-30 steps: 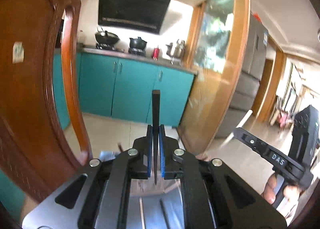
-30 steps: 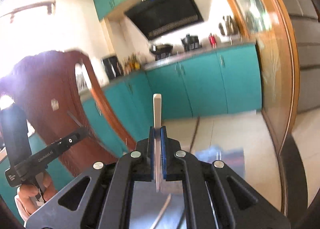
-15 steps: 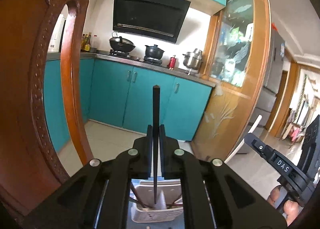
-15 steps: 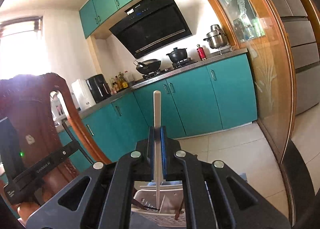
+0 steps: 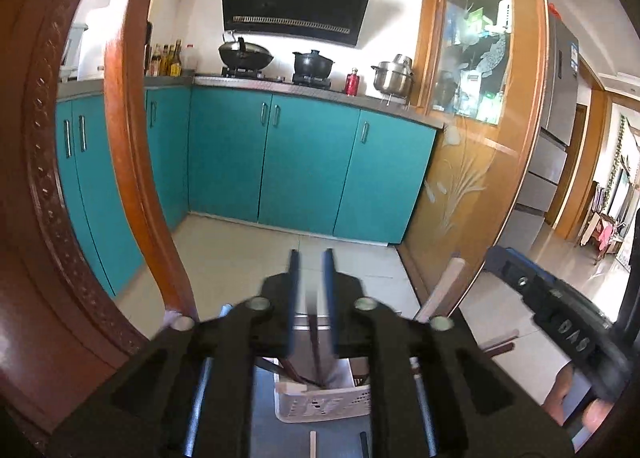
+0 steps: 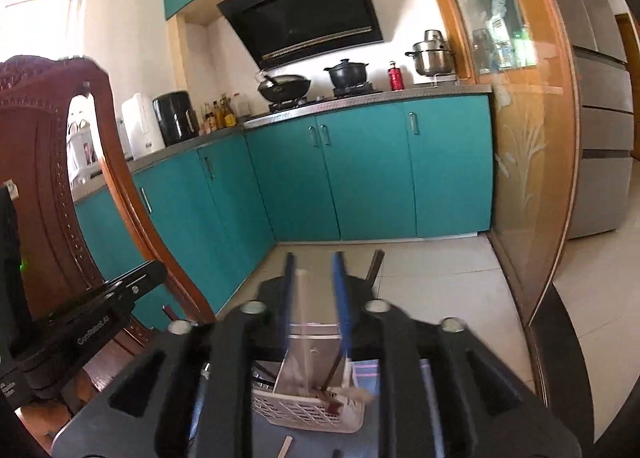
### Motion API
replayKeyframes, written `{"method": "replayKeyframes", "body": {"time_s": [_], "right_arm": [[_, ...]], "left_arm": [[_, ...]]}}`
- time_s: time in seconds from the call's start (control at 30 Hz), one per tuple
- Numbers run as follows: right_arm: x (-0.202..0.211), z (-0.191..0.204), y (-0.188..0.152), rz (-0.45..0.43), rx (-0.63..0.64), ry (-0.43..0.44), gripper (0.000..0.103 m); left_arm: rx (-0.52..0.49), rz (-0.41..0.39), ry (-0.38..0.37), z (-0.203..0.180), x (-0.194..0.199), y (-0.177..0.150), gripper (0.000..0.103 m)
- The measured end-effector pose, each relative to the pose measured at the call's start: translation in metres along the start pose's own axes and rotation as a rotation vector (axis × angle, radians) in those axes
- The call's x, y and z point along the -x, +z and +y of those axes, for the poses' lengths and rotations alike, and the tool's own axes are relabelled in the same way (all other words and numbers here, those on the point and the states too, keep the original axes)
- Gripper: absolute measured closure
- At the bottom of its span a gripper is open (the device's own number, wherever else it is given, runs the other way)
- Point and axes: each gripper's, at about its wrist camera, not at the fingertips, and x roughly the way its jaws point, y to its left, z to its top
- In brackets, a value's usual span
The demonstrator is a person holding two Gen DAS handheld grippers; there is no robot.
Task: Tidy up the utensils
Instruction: 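Lower both chopsticks into the white holder and open both grippers, then move both open tools back down to the last chopsticks on the cloth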
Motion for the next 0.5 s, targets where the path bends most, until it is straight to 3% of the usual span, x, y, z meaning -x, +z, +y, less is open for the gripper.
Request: {"method": "replayKeyframes", "body": {"time_s": [0.07,0.13,0.23,0.37,0.43,0.5], "right_arm": [[0.017,-0.010,0.000,-0.023,-0.035,0.017,0.069],[0.041,-0.022,-0.001,-0.054,-0.066,0.020,0.066],[0.064,-0.037,-0.007,-0.076,-0.103,-0.048,0.066],[0.059,-0.069,-0.034,0.059,-0.218,-0.211,0.066],[0.047,-0.080,-0.053,0.123,-0.245,-0.253,0.066],[0.022,-0.087,-0.089,0.242,-0.220,-0.281,0.066]], "left_arm": [[0.004,-0.026,-0.014,0.001,0.016,0.001,0.071],[0.008,-0.041,-0.034,0.002,0.034,0.000,0.070],[-0.016,-0.045,-0.031,0.000,0.057,-0.009,0.070],[-0.099,0.040,-0.055,-0.008,0.065,-0.045,0.070],[-0.140,0.136,-0.072,-0.009,0.053,-0.077,0.070],[-0.157,0.243,-0.049,-0.006,0.031,-0.110,0.070]]}}
